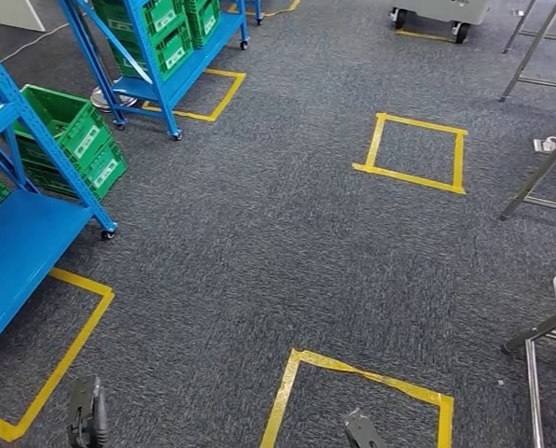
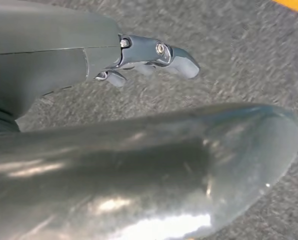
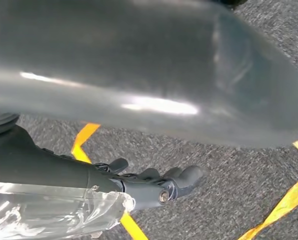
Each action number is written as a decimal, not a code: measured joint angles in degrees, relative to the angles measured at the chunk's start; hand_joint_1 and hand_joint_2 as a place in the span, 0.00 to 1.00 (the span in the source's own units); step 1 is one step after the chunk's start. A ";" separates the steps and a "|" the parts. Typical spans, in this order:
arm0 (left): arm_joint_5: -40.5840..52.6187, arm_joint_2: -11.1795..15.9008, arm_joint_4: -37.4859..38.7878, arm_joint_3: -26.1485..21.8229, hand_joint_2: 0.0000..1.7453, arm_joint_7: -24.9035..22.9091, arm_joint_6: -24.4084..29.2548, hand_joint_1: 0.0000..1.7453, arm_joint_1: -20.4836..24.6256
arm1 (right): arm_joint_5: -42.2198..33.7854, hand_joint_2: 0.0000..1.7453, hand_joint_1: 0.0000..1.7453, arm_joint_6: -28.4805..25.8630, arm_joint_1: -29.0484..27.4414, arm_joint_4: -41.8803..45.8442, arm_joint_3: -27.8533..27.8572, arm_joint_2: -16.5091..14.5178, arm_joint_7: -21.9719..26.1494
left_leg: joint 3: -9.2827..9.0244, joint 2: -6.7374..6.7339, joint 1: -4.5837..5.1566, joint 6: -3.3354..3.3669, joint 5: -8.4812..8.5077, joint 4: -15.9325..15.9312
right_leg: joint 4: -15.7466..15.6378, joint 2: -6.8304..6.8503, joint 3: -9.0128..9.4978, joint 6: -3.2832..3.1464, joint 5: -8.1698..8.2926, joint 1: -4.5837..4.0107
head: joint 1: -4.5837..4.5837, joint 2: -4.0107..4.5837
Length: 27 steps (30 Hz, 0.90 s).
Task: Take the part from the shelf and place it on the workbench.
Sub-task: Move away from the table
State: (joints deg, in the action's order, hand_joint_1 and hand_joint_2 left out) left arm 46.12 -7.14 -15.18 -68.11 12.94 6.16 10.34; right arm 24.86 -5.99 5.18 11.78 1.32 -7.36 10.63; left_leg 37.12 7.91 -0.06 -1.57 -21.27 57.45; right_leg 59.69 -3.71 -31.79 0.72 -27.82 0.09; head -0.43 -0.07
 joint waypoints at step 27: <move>-1.46 0.96 -0.30 1.47 0.00 0.04 -1.04 0.00 -0.96 | 3.30 0.00 0.00 -0.50 -0.43 -0.06 -1.38 -0.24 -0.02 | -2.32 -1.22 -0.16 1.24 -1.54 -0.64 | 0.71 -1.33 -1.51 0.79 1.11 0.46 | -0.62 0.00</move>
State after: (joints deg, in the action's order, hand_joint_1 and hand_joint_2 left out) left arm 44.66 -6.17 -15.48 -66.63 12.98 5.12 9.38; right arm 28.16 -6.49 4.75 11.73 -0.06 -7.60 10.61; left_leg 34.80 6.69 -0.22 -0.33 -22.81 56.81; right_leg 60.41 -5.04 -33.30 1.52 -26.70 0.55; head -1.05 -0.07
